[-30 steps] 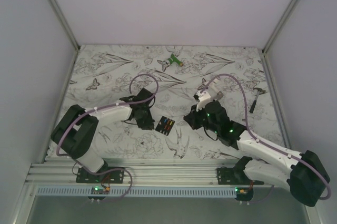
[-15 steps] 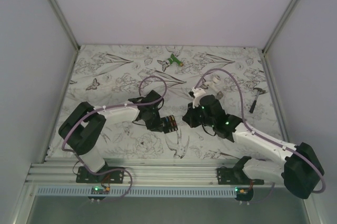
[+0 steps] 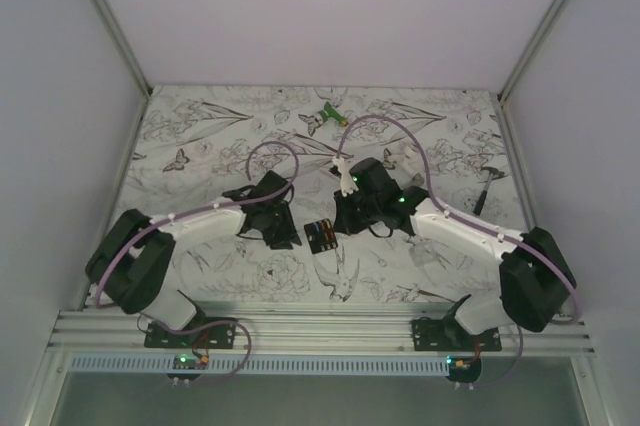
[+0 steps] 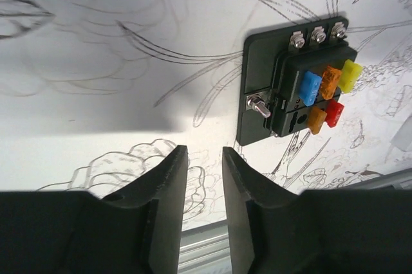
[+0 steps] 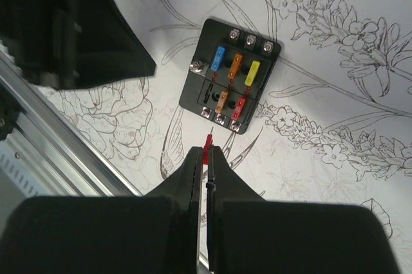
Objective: Snap on the fuse box
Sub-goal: Install the fuse at the fuse box base.
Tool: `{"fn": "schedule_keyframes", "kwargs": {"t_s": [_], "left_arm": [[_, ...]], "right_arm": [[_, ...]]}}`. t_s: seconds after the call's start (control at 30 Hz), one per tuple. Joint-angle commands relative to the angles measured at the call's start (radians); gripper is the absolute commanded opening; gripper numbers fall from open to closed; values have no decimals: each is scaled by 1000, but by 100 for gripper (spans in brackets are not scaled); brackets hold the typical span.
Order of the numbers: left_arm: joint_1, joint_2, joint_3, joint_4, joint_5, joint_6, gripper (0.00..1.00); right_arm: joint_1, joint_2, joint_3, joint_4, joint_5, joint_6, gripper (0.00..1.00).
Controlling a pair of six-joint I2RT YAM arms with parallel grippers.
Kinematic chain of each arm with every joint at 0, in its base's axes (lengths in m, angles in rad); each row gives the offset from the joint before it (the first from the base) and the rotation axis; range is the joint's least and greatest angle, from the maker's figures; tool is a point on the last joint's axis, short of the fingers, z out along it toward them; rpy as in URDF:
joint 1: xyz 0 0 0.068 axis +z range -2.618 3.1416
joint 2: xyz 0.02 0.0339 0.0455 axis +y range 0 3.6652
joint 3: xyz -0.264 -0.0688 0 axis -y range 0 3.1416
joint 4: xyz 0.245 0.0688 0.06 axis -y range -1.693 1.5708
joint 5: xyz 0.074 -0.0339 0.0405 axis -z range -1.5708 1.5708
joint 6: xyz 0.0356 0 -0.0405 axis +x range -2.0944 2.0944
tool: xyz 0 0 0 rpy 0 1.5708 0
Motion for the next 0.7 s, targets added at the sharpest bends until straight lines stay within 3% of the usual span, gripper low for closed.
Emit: {"fn": "schedule_keyframes", "kwargs": {"t_s": [0.0,0.4,0.67], "left_arm": [[73,-118,-57,-53,-3,76,34],[163,-392,-112,-215,-200,321,57],[173,-478,-155,-228,-324,360,78]], "right_arm": [[6,53,96,-116,-34,-23,0],[66,296,348,-342,3,21,0],[101,432,493,-445,57,59,0]]}}
